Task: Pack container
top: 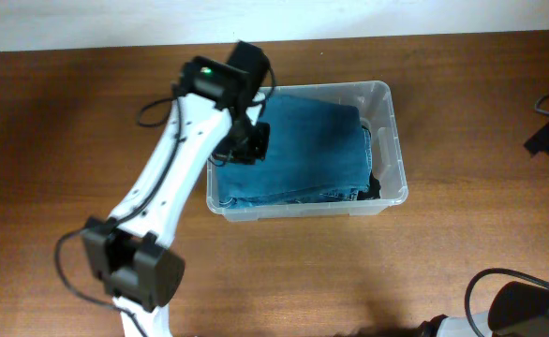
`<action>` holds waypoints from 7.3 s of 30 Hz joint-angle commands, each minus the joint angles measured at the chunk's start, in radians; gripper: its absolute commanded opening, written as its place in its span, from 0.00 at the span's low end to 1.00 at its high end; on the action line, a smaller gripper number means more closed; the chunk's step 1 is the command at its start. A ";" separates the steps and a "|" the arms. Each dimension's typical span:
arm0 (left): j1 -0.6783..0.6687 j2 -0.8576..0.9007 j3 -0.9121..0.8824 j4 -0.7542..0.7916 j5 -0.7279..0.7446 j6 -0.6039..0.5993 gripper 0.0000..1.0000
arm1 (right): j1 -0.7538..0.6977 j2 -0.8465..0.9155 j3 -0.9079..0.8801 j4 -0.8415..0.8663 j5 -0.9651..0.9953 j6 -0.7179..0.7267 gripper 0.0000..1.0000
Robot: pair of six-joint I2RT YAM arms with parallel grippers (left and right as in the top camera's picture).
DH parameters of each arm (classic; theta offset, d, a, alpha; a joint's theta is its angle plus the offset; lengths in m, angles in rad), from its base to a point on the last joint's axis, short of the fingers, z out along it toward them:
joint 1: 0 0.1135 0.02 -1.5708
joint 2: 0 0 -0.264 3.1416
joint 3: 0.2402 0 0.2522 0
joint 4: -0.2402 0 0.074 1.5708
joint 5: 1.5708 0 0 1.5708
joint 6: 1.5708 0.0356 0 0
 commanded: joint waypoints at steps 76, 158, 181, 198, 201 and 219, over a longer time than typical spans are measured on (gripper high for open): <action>-0.194 0.498 0.605 0.028 -0.005 -0.127 0.23 | -0.006 -0.008 0.000 0.001 0.003 0.011 0.99; 0.242 -1.013 -0.159 -0.063 -0.019 0.039 0.99 | -0.006 -0.008 0.000 0.001 0.003 0.011 0.99; 0.242 -1.648 -0.778 0.274 0.008 0.016 0.99 | -0.006 -0.008 0.000 0.001 0.003 0.011 0.98; 0.267 -1.670 -1.578 1.145 0.027 0.304 0.99 | -0.006 -0.008 0.000 0.001 0.003 0.011 0.98; 0.302 -1.735 -1.682 1.225 0.036 0.309 0.99 | -0.006 -0.008 0.000 0.001 0.003 0.011 0.99; 0.422 -2.009 -1.962 1.691 0.037 0.309 0.99 | -0.006 -0.008 0.000 0.001 0.003 0.011 0.99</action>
